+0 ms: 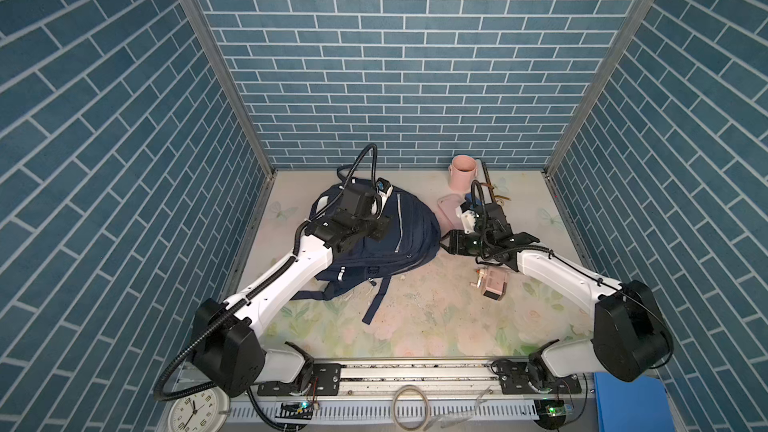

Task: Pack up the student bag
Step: 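Release the book and withdraw the right gripper while the left lays the backpack flat, then reach the right gripper to the backpack's main zipper pull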

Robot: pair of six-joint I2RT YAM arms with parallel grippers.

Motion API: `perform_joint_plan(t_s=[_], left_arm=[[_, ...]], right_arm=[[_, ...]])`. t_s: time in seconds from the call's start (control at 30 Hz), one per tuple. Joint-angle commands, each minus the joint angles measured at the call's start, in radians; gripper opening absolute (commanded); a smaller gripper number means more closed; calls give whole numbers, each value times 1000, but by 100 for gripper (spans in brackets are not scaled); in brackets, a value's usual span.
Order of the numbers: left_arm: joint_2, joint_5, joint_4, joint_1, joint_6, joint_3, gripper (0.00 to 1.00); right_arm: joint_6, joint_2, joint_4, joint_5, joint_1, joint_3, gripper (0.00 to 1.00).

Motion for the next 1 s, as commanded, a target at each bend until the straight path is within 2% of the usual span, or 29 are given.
perform_joint_plan(t_s=[0.0,0.13,0.33,0.43,0.77,0.8,0.87,0.97], left_arm=[[-27,34,-136,3,347,-95,53],[-57,32,-112,7,477,-181,53],[-48,4,-108,15,591,-272,53],[-62,-8,-47,19,597,-327,53],[9,-183,197,23,557,-430,53],[25,-184,208,22,545,-425,51],[52,-168,192,11,518,-398,38],[67,-109,142,2,478,-350,2]], right_arm=[[-7,25,20,-25,6,13,51],[-30,20,13,-14,7,16,51],[-70,-4,22,7,5,-9,51],[-92,-19,43,6,5,-26,51],[-164,-67,123,-1,6,-64,45],[-172,-74,131,1,7,-71,44],[-194,-93,154,0,8,-91,42],[-265,-137,197,7,19,-136,38]])
